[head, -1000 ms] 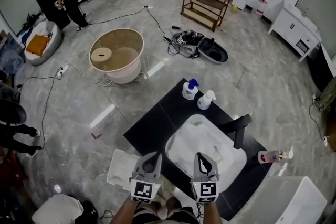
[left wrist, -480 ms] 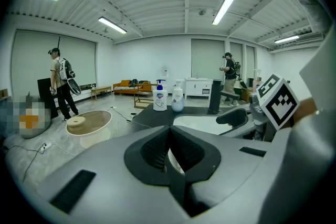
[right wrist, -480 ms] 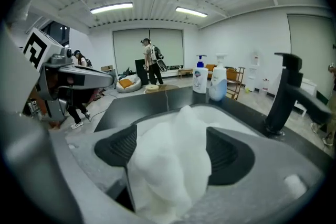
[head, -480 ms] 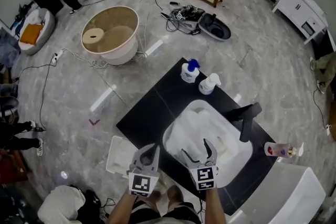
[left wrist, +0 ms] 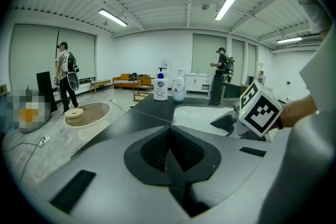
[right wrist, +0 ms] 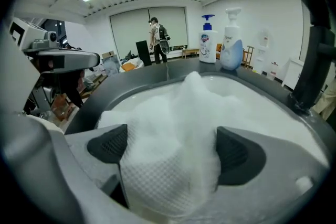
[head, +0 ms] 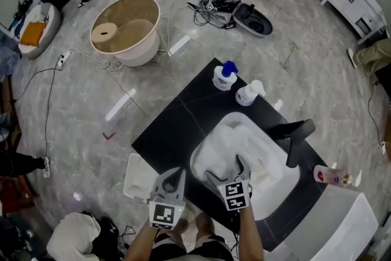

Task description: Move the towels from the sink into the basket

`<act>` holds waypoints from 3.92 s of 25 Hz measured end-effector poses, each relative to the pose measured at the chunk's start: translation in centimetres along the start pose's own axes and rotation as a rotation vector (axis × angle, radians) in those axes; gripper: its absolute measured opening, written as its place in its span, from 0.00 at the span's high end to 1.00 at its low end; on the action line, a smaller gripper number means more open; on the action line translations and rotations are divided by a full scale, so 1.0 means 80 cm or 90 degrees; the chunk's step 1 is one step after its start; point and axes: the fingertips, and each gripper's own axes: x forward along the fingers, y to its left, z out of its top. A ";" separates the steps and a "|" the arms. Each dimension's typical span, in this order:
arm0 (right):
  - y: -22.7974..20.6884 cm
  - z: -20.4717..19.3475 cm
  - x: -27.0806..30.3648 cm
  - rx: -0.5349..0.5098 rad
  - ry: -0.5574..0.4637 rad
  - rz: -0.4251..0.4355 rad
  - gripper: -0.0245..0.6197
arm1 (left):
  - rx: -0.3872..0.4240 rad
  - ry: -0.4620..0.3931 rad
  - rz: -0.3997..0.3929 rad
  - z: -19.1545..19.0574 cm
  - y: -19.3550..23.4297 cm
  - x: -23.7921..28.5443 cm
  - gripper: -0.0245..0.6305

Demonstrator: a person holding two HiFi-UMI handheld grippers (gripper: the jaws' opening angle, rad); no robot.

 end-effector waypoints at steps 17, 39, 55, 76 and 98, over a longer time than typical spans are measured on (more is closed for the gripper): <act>-0.014 -0.012 0.020 -0.051 0.042 -0.055 0.81 | -0.022 0.016 0.004 -0.026 0.013 0.011 0.95; -0.003 0.112 -0.128 -0.001 -0.192 -0.110 0.86 | 0.012 -0.066 0.065 0.078 0.037 -0.077 0.95; 0.056 0.244 -0.248 -0.042 -0.344 -0.112 0.86 | 0.034 -0.152 0.132 0.165 0.049 -0.193 0.95; 0.285 0.365 -0.311 -0.133 -0.462 0.081 0.86 | 0.018 -0.197 0.346 0.171 0.127 -0.421 0.95; 0.574 0.342 -0.232 -0.237 -0.432 0.358 0.86 | -0.097 -0.136 0.588 0.004 0.208 -0.620 0.95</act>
